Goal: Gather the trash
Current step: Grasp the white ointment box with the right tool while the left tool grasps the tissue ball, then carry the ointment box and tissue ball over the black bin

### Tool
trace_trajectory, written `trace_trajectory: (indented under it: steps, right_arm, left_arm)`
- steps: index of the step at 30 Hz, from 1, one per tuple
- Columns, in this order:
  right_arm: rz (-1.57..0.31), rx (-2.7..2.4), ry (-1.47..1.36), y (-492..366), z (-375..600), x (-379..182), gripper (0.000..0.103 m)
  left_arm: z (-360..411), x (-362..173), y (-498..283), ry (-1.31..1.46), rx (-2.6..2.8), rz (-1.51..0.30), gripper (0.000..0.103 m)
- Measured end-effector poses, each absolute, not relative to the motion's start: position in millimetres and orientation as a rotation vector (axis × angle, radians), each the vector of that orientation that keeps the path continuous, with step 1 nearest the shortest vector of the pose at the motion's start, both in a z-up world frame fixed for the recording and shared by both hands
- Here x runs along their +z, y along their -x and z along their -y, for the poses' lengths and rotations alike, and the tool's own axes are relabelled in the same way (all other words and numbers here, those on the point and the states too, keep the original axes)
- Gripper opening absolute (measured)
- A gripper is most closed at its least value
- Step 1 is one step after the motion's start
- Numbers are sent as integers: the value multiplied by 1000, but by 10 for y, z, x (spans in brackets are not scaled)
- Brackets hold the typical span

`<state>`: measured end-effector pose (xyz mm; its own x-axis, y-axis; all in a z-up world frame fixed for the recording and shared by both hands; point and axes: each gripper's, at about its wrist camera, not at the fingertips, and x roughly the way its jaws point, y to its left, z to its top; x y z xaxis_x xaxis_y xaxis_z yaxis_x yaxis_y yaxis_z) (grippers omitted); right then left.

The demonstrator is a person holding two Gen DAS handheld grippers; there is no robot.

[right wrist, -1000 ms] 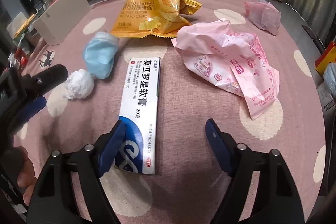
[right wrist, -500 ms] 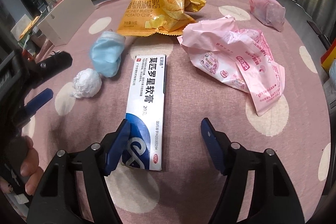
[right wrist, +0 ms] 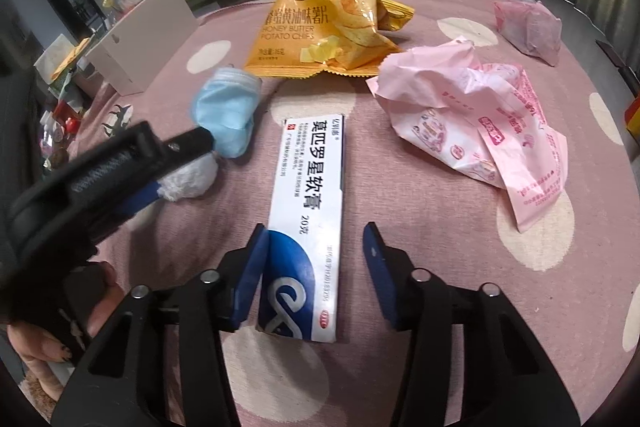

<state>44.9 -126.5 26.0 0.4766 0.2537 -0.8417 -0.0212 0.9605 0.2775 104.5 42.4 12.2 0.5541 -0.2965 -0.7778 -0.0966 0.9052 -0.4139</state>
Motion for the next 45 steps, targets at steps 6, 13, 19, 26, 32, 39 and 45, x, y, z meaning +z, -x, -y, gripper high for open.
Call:
trace_trajectory:
  steps: [6,13,19,26,32,39,45]
  right_arm:
    - [-1073,182,-270,-447,1280,255,45]
    - [-1089,188,-256,-450,1230,223,45]
    - [-1083,177,-204,-458,1138,196,40]
    - [-1035,145,-249,-382,1414,416,40]
    - [-959,60,-275,-271,1742,661,40]
    - [-909,1,-302,-183,1993,822,40]
    - [-873,-71,-317,-82,2266,930,40]
  left_arm:
    - [-369,103,-1065,447,-150,-997,39]
    - [-359,223,-984,458,-154,-978,37]
    - [-289,354,-899,449,-177,-957,37]
    - [-231,544,-775,442,-198,-913,37]
    - [-70,672,-684,417,-246,-889,37]
    - [242,798,-568,365,-322,-873,37]
    - [528,943,-435,321,-408,-848,37]
